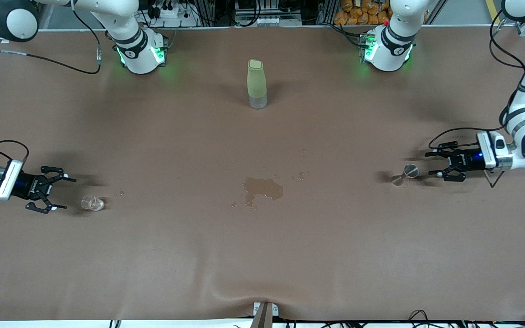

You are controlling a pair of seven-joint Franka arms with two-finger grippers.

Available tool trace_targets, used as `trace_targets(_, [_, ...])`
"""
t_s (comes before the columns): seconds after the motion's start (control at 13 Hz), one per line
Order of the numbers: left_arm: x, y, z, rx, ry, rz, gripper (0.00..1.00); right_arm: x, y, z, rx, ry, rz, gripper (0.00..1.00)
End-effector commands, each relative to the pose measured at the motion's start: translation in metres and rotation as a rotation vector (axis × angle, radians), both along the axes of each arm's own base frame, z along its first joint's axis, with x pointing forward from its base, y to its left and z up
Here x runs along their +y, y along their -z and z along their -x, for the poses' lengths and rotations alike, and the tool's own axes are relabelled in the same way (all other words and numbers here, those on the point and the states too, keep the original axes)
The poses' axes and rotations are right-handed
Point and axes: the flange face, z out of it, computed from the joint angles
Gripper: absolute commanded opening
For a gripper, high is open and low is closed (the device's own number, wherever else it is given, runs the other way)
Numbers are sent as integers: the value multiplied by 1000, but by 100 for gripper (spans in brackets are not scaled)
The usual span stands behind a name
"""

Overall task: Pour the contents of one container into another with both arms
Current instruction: 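Lower the right gripper to the beaker while the left gripper reaches the jigger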

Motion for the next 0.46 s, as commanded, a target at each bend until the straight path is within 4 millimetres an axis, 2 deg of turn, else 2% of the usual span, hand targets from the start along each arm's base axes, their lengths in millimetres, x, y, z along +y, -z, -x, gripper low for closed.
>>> trace_targets(0.0, [-15,15,-5,-6,7,53,73,-16,14,-9,-45,54,-63,100])
trace_targets(0.39, [-22,25,-10,23,-63,107,72,-9,54,-5,-61,91,-129,100])
